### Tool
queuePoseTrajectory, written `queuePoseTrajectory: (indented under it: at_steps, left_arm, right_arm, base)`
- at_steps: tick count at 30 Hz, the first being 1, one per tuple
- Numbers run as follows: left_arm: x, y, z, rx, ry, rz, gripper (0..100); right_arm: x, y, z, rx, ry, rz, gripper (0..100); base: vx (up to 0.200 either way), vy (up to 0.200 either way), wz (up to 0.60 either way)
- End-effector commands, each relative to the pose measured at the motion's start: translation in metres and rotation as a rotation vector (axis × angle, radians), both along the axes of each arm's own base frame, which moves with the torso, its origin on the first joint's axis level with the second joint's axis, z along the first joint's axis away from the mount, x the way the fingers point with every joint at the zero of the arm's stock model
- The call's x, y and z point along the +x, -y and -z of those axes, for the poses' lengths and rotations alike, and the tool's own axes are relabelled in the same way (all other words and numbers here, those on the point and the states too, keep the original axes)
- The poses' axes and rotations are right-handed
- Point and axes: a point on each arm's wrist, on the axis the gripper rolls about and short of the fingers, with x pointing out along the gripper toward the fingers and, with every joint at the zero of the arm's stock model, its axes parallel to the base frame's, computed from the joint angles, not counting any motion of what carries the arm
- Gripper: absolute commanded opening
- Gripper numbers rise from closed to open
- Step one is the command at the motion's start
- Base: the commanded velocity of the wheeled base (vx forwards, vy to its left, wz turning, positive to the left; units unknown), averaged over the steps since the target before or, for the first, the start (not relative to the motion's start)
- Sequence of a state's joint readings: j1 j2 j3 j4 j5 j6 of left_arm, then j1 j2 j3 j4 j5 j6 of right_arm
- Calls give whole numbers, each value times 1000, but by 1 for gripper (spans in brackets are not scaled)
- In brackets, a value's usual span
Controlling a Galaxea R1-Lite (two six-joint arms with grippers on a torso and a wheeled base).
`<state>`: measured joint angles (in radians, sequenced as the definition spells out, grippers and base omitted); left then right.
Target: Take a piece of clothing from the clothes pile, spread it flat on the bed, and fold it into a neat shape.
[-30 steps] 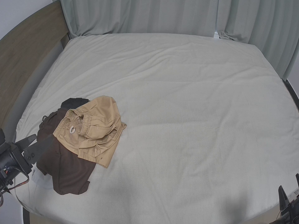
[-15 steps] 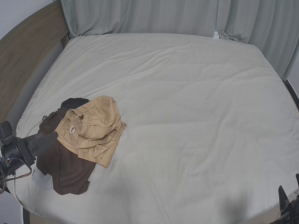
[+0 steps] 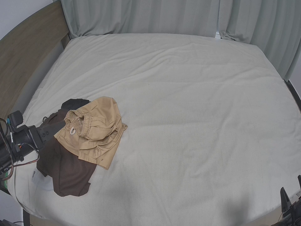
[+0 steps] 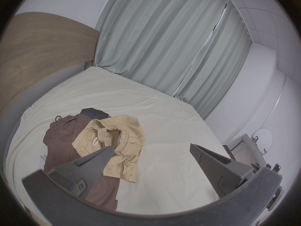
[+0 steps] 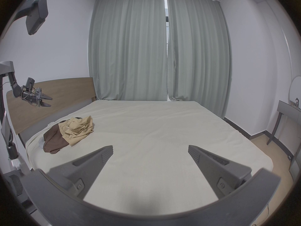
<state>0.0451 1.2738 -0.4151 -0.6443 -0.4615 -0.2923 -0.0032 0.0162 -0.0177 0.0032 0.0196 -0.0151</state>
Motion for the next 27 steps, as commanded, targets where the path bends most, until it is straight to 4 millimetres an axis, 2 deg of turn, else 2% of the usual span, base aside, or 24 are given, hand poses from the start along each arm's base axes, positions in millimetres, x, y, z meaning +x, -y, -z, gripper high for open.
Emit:
queuePoseTrajectory:
  at_steps: [1,7,16,27]
  left_arm:
    - [20,-1,13,-4,-51,1,100]
    - [31,-1,18,-4,-50,7,100]
    - [65,-1,36,-6,-69,32,100]
    - [112,-3,71,-10,-92,40,100]
  right_arm:
    - [1,0,5,0,-7,-2,100]
    - [1,0,5,0,-7,0,100]
    - [1,0,5,0,-7,1,100]
    - [0,0,5,1,-6,1,100]
  base:
    - [0,0,0]
    - [0,0,0]
    - [0,0,0]
    - [0,0,0]
